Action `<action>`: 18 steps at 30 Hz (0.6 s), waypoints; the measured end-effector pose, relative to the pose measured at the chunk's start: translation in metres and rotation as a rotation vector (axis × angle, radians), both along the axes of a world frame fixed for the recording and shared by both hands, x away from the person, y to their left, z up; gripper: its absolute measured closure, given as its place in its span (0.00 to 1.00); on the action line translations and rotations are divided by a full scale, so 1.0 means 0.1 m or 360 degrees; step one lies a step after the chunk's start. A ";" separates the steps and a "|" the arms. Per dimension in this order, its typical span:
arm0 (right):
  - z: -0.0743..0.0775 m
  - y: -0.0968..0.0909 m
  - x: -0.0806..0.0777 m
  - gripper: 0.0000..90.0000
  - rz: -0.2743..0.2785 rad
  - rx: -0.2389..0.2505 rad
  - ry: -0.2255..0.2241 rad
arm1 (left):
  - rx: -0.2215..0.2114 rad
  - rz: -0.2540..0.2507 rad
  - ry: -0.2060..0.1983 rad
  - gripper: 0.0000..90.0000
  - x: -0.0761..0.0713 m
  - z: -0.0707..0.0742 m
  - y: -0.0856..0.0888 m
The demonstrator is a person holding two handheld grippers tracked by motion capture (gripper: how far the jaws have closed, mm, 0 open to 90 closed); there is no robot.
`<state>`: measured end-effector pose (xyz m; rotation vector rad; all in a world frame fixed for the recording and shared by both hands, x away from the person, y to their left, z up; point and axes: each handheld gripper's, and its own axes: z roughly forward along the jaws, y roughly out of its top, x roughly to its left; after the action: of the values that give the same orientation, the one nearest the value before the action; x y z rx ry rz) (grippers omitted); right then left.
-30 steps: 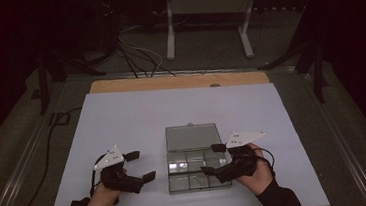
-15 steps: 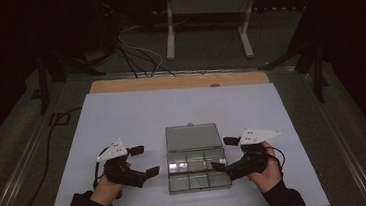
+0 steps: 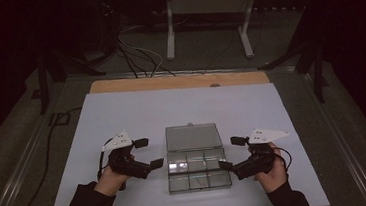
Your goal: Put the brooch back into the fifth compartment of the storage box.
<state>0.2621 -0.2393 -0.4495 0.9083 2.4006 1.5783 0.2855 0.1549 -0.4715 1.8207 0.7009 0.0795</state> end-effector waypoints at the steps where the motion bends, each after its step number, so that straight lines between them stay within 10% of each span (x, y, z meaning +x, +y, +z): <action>1: 0.00 0.00 0.00 0.00 -0.0004 -0.0003 -0.0005 | -0.0003 0.0000 0.0002 0.01 0.02 0.01 -0.01; 18: -0.03 -0.02 0.00 0.00 -0.0028 0.0002 -0.0044 | -0.0007 0.0033 0.0037 0.01 0.31 0.09 -0.17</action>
<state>0.2619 -0.2410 -0.4522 0.8997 2.3669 1.5757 0.3168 0.1375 -0.4628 1.8127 0.7361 0.0706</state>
